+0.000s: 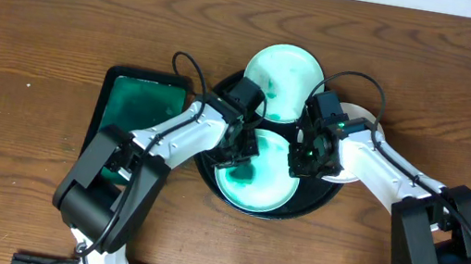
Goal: Clean dirty plates on tray and stack at the side
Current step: 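Scrub the lower pale green plate with the sponge in the left gripper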
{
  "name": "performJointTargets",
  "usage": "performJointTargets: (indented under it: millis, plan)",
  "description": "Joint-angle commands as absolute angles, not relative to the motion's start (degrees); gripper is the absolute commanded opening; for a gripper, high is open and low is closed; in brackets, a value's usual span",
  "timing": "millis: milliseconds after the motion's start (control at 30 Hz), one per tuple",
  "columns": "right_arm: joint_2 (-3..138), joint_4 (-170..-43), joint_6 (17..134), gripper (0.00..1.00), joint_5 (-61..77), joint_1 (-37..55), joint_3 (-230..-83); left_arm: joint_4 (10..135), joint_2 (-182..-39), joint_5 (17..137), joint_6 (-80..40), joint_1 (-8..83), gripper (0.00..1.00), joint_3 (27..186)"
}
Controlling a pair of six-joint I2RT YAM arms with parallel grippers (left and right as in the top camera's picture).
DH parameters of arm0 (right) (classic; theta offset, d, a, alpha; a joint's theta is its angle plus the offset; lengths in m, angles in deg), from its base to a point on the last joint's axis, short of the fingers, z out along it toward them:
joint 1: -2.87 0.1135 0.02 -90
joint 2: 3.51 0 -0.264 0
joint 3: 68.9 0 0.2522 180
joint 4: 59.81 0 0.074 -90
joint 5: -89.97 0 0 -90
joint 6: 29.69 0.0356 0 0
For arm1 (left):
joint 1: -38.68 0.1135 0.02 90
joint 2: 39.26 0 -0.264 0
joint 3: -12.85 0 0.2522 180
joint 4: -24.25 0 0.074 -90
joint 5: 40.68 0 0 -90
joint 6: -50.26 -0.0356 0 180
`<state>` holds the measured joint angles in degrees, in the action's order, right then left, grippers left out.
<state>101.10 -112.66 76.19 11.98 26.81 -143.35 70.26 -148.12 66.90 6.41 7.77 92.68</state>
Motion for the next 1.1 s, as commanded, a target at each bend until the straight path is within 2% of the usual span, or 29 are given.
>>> performJointTargets:
  millis: [0,133,300,500,633,800,1067]
  plan:
    - [102.2,-112.2,75.7,0.01,9.0,26.5,-142.7,64.6,-151.4,57.9,7.5,6.7,0.07,91.0]
    - [102.2,-112.3,75.7,0.01,9.0,26.5,-142.7,60.6,-151.7,63.1,5.3,2.8,0.07,91.0]
    - [102.2,-112.3,75.7,0.01,9.0,26.5,-142.7,63.7,-151.8,64.3,5.1,0.8,0.07,91.0]
    - [102.2,-112.3,75.7,0.01,9.0,26.5,-142.7,71.5,-151.0,65.3,5.1,4.5,0.07,91.2]
    - [102.2,-112.3,75.7,0.01,8.9,26.5,-142.7,77.9,-149.0,61.3,4.9,7.5,0.08,91.4]
    - [102.2,-112.3,75.7,0.01,8.8,26.5,-142.7,78.1,-148.0,61.6,1.2,10.5,0.16,91.4]
    - [102.2,-112.3,75.7,0.01,8.8,26.5,-142.7,77.6,-148.0,65.0,-1.8,10.6,0.17,91.4]
